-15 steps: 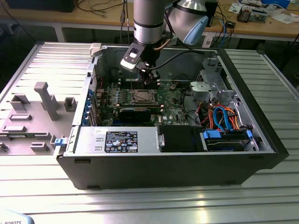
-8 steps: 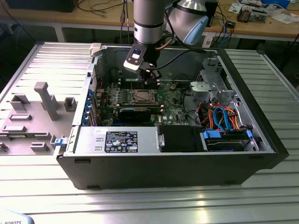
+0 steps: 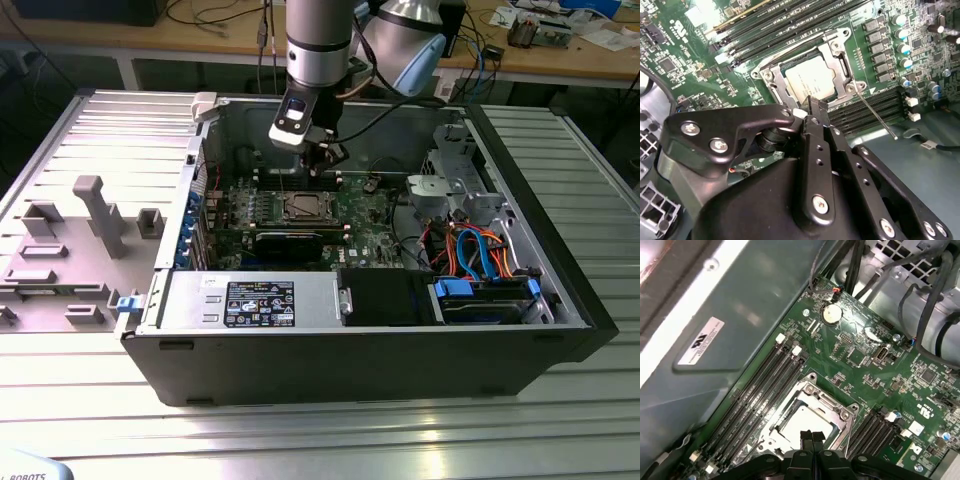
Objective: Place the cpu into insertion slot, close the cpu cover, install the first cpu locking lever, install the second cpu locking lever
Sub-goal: 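Install the first cpu locking lever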
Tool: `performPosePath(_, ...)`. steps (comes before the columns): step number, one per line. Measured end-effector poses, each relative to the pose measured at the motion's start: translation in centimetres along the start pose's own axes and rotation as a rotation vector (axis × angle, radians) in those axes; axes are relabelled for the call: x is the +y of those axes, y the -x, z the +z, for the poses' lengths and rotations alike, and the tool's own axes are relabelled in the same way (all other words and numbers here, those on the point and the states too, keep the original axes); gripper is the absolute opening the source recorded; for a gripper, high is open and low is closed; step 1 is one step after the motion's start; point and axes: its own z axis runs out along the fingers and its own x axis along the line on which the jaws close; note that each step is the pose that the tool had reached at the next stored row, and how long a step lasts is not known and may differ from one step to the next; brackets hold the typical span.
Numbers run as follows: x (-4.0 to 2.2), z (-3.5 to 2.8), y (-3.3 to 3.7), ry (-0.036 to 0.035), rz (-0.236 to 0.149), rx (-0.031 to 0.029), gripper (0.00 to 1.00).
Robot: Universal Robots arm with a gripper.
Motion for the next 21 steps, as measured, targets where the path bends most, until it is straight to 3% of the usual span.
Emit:
performPosePath(2, 0.01, -0.48, -0.01, -0.0001, -0.012, 0.0003, 0.11)
performPosePath(4, 0.02, -0.51, -0.01, 0.0000, -0.042, 0.0012, 0.11)
performPosePath(7, 0.02, -0.53, -0.01, -0.0009, -0.123, 0.0031, 0.11)
performPosePath(18, 0.01, -0.53, 0.00, -0.0010, -0.126, 0.0033, 0.11)
performPosePath(21, 0.01, -0.52, -0.01, -0.0012, -0.157, 0.0040, 0.11)
